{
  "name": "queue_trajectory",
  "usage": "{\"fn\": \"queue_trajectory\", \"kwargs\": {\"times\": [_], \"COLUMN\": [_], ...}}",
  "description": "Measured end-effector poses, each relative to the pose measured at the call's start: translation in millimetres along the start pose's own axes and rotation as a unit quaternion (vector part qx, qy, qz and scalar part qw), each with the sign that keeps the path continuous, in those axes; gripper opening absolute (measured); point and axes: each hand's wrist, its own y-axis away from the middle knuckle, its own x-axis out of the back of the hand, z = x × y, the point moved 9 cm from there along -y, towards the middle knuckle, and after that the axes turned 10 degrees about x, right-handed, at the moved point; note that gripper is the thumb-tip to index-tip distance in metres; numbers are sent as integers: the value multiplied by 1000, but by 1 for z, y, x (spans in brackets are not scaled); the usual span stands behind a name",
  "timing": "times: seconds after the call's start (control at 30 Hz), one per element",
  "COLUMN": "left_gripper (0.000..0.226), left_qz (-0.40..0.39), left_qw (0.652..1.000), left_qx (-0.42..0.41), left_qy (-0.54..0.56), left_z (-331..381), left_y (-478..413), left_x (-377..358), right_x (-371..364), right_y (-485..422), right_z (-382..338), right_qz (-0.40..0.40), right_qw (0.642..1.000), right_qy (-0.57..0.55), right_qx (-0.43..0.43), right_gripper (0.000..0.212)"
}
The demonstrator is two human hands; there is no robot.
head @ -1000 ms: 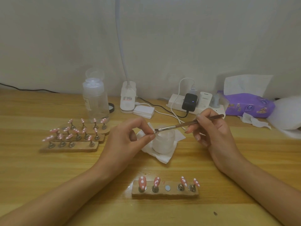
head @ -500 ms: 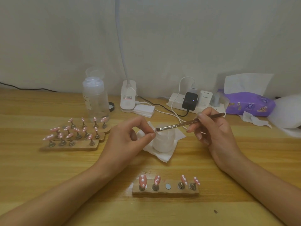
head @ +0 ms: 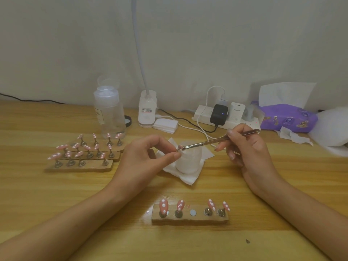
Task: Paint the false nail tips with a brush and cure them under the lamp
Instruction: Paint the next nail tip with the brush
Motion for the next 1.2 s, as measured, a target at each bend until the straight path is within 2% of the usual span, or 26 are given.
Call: {"fn": "queue_trajectory", "kwargs": {"times": [0.13,0.53,0.7,0.97,1.07,1.2], "left_gripper": [8,9,12,11,10,10], "left_qz": [-2,-8,-11,-19,-19,-17], "left_qw": [1000,1000,1000,999,999,999], "left_qx": [-4,-15,-24,-32,-30,-30], "left_qy": [-1,8,4,-1,0,-6], "left_z": [0,0,1,3,2,3], "left_y": [0,-1,0,0,0,0], "left_x": [0,-1,-2,-3,-3,-2], "right_x": [-3,-6,9,34,27,10], "right_y": [0,1,1,-6,-6,-5], "right_z": [-7,-8,-16,-13,-19,-26], "right_qz": [-11,-22,37,96,57,-15], "right_qw": [999,999,997,994,995,994], "right_qy": [-25,16,8,-26,-54,-17], "right_qx": [24,39,65,34,64,109], "right_gripper": [19,18,24,31,26,15]}}
